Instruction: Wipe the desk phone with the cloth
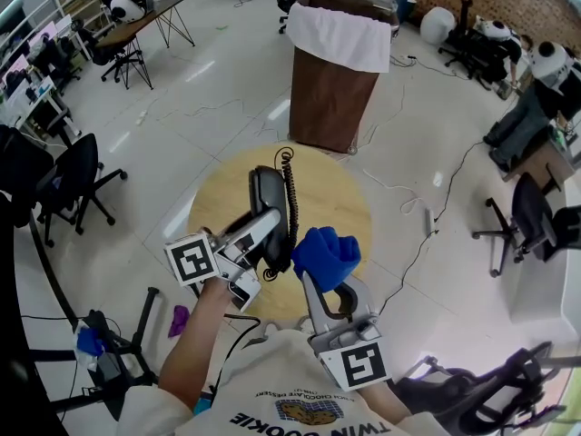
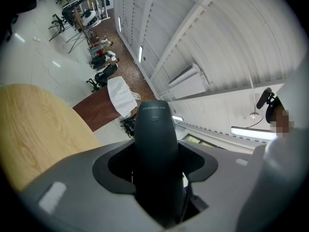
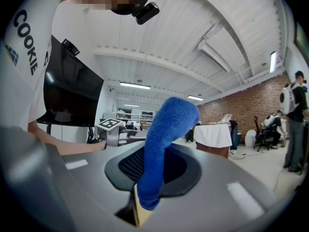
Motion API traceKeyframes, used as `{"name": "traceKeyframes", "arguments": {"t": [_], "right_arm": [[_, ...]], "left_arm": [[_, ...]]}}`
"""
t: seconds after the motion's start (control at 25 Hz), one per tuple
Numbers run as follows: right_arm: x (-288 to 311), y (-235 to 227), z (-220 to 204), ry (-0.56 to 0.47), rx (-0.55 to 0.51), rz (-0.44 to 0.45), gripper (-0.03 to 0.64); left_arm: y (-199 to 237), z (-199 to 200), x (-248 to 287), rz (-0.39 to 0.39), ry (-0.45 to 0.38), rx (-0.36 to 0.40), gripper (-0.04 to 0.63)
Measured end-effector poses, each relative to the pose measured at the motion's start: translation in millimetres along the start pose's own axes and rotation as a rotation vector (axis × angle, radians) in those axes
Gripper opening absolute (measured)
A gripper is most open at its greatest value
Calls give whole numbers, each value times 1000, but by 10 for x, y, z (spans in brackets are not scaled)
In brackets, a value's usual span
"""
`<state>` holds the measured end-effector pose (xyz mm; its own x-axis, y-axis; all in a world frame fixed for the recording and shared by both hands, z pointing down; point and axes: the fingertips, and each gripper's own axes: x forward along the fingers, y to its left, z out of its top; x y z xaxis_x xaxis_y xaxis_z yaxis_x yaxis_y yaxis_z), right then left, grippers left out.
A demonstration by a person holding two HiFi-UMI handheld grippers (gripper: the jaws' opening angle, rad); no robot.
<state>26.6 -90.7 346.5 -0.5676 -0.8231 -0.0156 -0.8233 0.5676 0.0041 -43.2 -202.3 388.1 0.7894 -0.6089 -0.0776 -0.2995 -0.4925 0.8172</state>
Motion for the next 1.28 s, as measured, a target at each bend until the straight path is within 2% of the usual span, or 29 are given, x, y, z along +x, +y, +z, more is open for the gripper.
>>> {"name": "traceKeyframes", "arguments": {"t": [0.12,0.24,0.44,0.68,1.0,1.28], "right_arm": [[-35,-99,-118,25,39,-24,62],[-37,-106,-243,40,110,-6,63],[14,-136,-273,26,205,4,63],[93,-311,-216,2,226,-30,63],[230,-586,-48,-41,195,-64,62],[364,-798,152,-84,167,-82,61]], "left_arm": [[-47,104,-27,-17,-21,5,255],[-140,130,-23,-55,-32,-2,255],[-265,20,14,-98,-3,18,256],[-353,-138,15,-133,34,47,256],[-472,-340,48,-192,82,52,255],[-517,-526,57,-214,126,50,255]]}}
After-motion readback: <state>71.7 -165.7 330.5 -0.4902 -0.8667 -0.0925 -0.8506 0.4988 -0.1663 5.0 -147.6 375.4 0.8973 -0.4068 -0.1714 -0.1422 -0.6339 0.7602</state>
